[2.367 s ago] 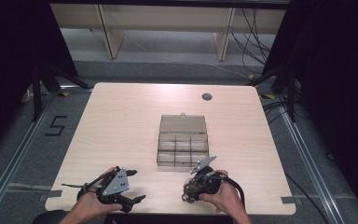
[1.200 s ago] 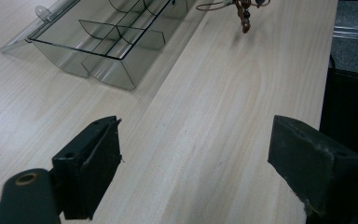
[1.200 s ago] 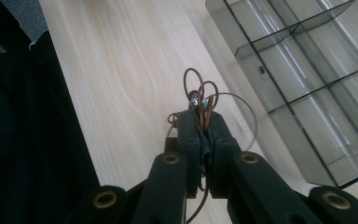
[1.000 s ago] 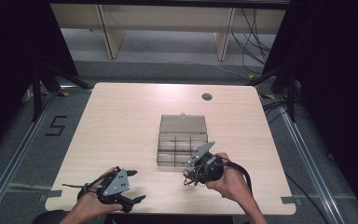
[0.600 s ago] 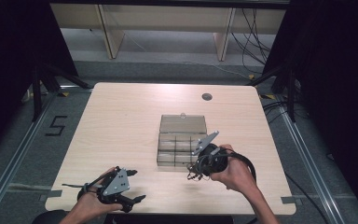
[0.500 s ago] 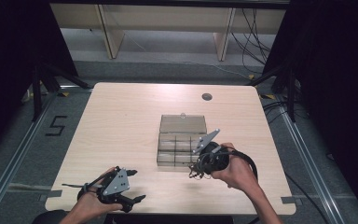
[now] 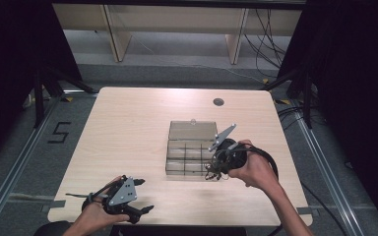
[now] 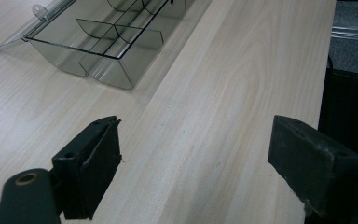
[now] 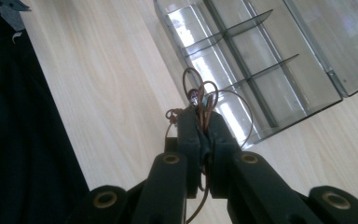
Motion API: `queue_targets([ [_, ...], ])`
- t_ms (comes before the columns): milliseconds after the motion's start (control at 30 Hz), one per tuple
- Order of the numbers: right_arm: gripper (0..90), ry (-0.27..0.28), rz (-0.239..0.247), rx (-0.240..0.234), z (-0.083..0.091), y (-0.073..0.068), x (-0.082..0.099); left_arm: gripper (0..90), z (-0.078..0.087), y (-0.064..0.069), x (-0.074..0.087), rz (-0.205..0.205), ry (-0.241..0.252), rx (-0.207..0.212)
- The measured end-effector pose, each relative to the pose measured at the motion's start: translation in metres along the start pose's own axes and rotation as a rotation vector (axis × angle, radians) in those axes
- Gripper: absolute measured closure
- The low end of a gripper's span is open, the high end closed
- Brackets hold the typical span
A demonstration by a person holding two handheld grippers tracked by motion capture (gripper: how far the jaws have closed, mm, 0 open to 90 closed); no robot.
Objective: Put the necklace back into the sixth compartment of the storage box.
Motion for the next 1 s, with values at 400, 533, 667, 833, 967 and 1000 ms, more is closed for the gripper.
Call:
queue_targets([
  [400, 86.9, -0.029, -0.013, 0.027, 0.006, 0.019, -0.017, 16.4, 0.000, 0.000, 0.000, -0.001, 0.003, -0.001],
  [533, 86.9, -0.043, -0.011, 0.026, 0.001, 0.026, -0.021, 16.3, 0.000, 0.000, 0.000, 0.000, 0.004, 0.002],
  [667, 86.8, -0.065, -0.012, 0.034, -0.006, 0.031, -0.024, 16.3, 0.000, 0.000, 0.000, 0.000, 0.002, 0.003],
  [833, 86.9, -0.083, -0.013, 0.018, -0.019, 0.038, -0.026, 16.3, -0.001, 0.000, 0.000, 0.000, 0.005, -0.002],
  [967, 86.9, -0.101, -0.012, 0.018, -0.027, 0.040, -0.028, 16.3, -0.001, 0.000, 0.000, 0.000, 0.005, -0.003],
  [1000, 86.8, -0.111, -0.013, 0.014, -0.031, 0.041, -0.030, 16.3, 0.000, 0.000, 0.000, 0.000, -0.001, 0.004],
])
Point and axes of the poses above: each handheld gripper's, and its own axes: z roughly backward along the jaws, x roughly out of its underside, y roughly to its right, the point moved 3 cm from there along -z, roughly forward along the jaws, and after that the axes turned 4 degrees about x, right-handed, at the moved point
